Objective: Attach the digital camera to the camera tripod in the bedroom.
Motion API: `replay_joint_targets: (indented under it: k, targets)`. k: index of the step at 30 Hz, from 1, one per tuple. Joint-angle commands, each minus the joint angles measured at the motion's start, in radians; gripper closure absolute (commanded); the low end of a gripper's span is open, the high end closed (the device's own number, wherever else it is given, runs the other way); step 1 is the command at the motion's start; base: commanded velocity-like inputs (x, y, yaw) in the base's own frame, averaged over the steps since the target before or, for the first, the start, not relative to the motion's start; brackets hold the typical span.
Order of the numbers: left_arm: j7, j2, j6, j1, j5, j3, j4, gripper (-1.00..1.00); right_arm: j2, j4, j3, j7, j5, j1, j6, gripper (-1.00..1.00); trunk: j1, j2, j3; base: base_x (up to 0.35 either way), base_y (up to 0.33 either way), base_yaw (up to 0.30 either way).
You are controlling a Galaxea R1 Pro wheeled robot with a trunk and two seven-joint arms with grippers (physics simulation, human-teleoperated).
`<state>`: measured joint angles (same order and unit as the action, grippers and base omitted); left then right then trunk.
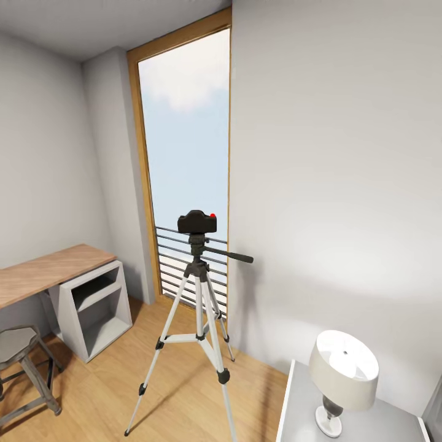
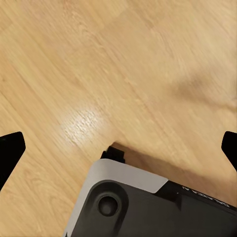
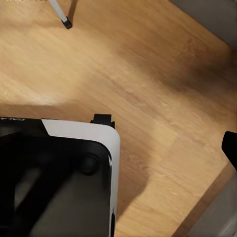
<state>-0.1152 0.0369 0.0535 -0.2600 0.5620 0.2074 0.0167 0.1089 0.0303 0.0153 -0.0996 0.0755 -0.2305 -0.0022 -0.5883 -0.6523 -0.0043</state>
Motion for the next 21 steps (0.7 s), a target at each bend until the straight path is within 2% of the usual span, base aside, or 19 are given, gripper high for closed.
replay_joint_targets:
  k: [1, 21]
  targets:
    - [-0.003, 0.0, 0.002, 0.0, 0.008, 0.009, 0.0, -1.0, 0.0, 0.002, 0.002, -0.002, 0.007, -0.001, 0.0, -1.0, 0.0, -0.001, 0.0, 0.0, 0.0, 0.0]
    - [-0.003, 0.0, 0.002, 0.0, 0.008, 0.009, 0.0, -1.0, -0.006, 0.001, 0.003, -0.002, 0.014, -0.001, -0.003, -1.0, 0.0, -0.001, 0.0, 0.0, 0.0, 0.0]
